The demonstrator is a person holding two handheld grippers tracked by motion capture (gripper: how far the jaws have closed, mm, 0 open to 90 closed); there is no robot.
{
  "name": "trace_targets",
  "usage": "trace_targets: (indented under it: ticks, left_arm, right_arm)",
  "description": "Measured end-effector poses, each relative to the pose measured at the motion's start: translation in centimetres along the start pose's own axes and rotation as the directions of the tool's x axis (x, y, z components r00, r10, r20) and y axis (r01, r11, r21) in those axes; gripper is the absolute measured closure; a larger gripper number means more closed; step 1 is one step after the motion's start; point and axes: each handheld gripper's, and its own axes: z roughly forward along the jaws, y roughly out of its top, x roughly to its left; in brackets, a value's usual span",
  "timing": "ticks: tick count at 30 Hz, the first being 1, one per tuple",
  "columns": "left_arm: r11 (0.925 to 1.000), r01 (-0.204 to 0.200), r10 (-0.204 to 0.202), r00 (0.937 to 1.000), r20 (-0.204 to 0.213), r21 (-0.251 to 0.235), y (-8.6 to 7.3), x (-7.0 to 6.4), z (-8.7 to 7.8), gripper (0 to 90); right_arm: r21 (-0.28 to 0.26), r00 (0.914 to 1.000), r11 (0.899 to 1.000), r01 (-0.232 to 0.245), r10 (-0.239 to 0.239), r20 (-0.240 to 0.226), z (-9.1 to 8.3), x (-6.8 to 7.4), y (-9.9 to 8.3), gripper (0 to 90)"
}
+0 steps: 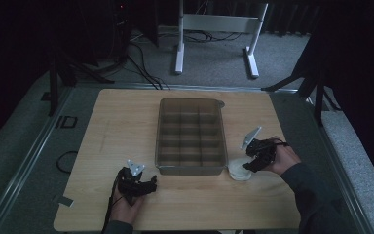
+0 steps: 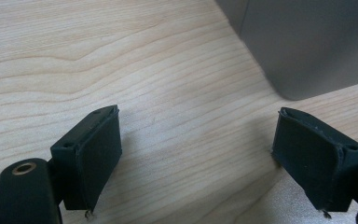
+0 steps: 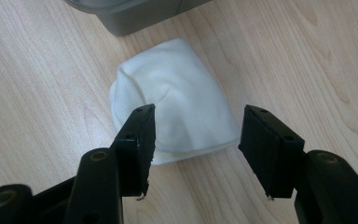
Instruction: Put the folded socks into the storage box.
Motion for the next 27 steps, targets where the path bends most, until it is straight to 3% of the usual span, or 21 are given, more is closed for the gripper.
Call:
trace_targets:
  ticks: [27]
  left_arm:
    - [1.0000,0.000,0.000,1.0000,0.001,0.000,0.0,0.0,0.0,15.6]
  right_arm:
    - [0.049,0.9992,0.998,0.026,-0.024,-0.031,1.9,0.6,0.3,43.0]
